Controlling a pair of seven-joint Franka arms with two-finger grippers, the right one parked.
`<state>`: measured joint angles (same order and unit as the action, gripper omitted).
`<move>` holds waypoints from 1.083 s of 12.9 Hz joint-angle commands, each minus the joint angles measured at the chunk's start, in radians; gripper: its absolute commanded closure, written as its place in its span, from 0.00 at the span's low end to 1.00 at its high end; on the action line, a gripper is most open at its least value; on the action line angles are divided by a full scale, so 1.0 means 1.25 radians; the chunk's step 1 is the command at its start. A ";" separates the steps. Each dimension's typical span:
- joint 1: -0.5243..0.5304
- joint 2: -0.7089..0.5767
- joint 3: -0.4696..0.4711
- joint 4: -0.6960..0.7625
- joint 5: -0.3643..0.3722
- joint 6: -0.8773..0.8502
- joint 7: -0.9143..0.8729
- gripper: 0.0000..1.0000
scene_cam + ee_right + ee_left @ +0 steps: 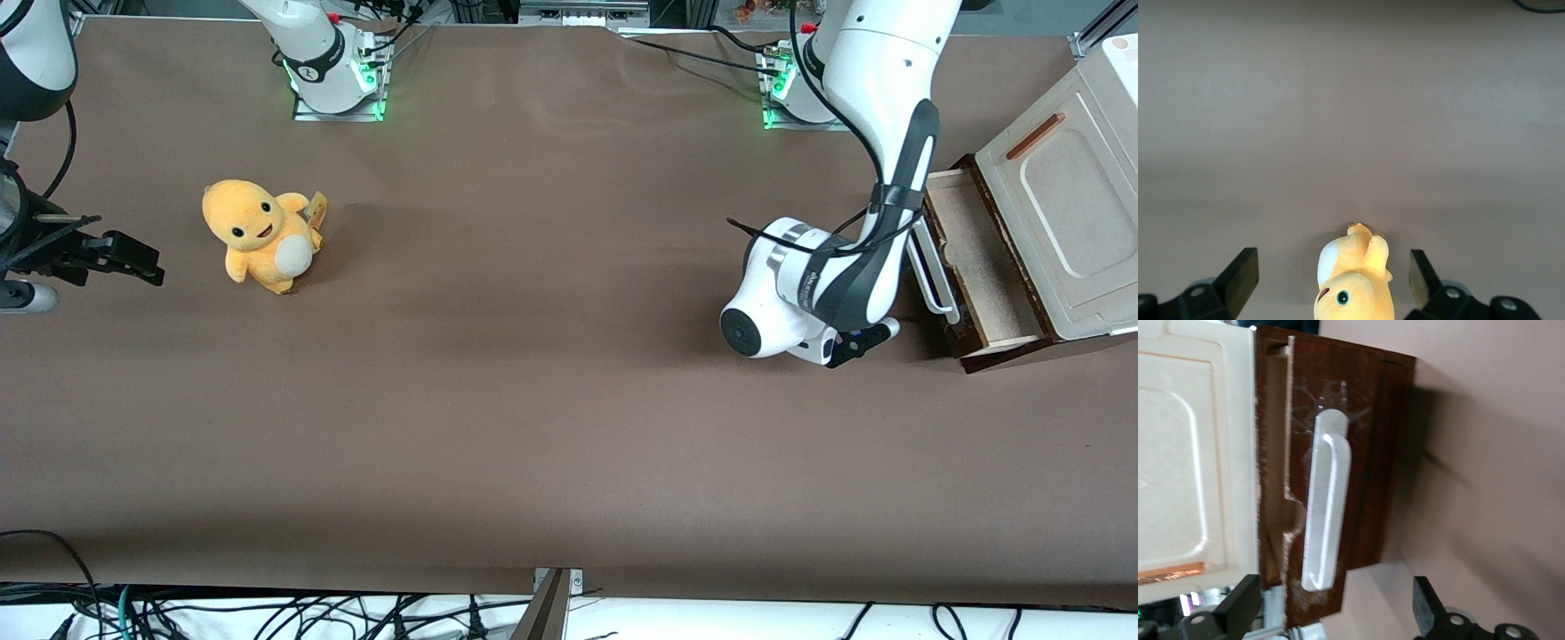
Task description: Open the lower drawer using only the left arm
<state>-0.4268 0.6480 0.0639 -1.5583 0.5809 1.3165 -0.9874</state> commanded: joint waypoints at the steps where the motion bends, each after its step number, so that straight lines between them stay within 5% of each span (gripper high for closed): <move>1: 0.012 -0.010 0.004 0.057 -0.056 0.013 0.022 0.00; 6: 0.063 -0.026 0.008 0.169 -0.196 0.027 0.195 0.04; 14: 0.154 -0.030 0.003 0.286 -0.257 0.028 0.322 0.00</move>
<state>-0.2651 0.6134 0.0721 -1.2372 0.2913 1.3569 -0.6531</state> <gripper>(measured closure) 0.000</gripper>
